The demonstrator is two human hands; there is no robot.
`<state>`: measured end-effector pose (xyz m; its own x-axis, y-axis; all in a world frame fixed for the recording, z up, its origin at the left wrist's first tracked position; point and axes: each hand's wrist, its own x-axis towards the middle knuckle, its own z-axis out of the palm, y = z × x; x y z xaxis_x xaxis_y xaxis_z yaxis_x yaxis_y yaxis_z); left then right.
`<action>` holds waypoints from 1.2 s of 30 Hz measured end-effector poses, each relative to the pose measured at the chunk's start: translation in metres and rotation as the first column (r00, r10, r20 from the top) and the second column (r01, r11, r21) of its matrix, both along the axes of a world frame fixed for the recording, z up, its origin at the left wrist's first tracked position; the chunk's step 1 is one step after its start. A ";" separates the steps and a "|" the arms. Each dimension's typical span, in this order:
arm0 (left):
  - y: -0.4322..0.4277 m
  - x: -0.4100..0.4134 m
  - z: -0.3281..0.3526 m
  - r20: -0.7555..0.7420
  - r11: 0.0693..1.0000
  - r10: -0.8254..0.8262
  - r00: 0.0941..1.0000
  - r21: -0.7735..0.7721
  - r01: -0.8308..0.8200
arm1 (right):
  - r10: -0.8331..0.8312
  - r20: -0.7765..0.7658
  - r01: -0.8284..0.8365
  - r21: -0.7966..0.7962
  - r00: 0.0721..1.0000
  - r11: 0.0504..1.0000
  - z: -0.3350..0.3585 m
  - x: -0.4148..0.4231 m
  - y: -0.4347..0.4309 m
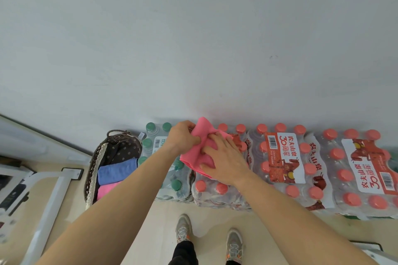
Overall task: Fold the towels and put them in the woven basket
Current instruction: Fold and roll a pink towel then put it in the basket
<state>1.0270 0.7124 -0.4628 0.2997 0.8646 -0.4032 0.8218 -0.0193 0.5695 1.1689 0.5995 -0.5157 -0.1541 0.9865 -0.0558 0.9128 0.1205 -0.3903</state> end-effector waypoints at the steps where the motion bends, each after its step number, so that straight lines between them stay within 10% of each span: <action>1: 0.000 0.000 0.000 -0.004 1.000 0.004 1.000 0.006 -0.004 | 0.039 -0.006 -0.039 -0.018 0.999 0.999 0.002 0.004 -0.004; 28: -0.069 0.025 -0.006 0.112 0.957 -0.122 0.986 0.275 0.087 | 0.261 0.205 -0.203 -0.264 0.943 0.943 0.018 0.057 -0.030; 36: -0.084 0.024 -0.041 0.008 0.827 -0.211 0.977 0.535 0.174 | 0.000 0.080 -0.005 0.054 0.997 0.999 0.042 0.074 -0.034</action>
